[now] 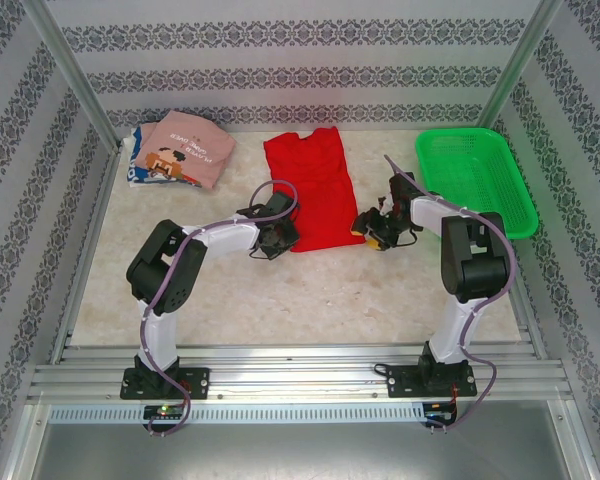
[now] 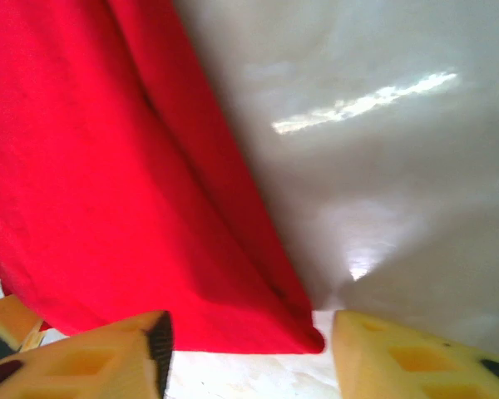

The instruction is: Fold and stack the t-shirts

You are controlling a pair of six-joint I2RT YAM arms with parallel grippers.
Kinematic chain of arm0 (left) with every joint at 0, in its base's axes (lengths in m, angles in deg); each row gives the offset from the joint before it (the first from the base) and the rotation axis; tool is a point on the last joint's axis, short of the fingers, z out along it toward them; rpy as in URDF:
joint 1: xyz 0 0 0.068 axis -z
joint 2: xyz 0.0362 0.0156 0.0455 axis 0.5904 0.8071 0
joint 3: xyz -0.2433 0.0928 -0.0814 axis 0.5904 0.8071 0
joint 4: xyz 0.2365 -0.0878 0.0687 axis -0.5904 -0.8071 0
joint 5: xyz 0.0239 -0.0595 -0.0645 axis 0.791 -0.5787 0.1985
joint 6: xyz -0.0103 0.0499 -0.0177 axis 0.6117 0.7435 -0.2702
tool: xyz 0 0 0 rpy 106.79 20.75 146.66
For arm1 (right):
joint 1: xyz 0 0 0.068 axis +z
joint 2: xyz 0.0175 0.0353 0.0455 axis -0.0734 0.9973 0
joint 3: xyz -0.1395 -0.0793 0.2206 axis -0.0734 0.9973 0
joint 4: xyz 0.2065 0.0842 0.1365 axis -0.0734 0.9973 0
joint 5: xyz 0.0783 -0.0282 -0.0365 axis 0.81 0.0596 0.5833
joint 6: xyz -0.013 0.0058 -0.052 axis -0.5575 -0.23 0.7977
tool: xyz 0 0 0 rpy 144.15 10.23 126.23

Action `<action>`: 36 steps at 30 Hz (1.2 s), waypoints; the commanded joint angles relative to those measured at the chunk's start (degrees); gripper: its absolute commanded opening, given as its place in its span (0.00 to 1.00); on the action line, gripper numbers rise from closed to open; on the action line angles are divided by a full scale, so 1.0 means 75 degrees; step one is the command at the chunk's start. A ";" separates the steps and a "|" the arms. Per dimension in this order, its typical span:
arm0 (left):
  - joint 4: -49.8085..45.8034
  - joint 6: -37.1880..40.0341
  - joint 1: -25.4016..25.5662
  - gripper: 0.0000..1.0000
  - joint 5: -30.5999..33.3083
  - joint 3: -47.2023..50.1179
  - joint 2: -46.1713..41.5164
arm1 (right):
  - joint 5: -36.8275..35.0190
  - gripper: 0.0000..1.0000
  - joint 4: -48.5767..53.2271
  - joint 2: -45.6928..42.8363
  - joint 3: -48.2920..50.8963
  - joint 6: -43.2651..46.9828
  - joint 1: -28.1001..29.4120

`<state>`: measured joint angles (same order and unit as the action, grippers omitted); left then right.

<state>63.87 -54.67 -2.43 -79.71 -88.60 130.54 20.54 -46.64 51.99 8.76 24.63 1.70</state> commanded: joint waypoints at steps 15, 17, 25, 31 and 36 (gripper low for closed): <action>-0.0758 0.0821 0.0033 0.00 0.0070 0.0250 -0.1477 | -0.0070 0.00 0.0292 -0.0782 0.0275 -0.0352 -0.0052; -0.0898 0.0852 0.0054 0.00 -0.0023 0.0362 -0.1677 | -0.0137 0.00 0.0398 -0.1259 0.0569 -0.0430 -0.0050; -0.1135 0.0569 0.0153 0.00 -0.0105 0.1510 -0.3314 | -0.0096 0.00 0.0852 -0.3379 0.1922 -0.1112 0.0362; -0.1868 0.0349 0.0350 0.00 -0.0178 0.2084 -0.4589 | -0.0363 0.00 0.1622 -0.5204 0.2679 -0.2122 0.1155; -0.2445 -0.0003 0.0590 0.00 -0.0233 0.2466 -0.5601 | -0.0673 0.00 0.2220 -0.6555 0.3038 -0.2948 0.1676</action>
<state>51.22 -52.37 1.29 -82.53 -71.39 91.72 18.94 -35.08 6.11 30.12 7.93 13.35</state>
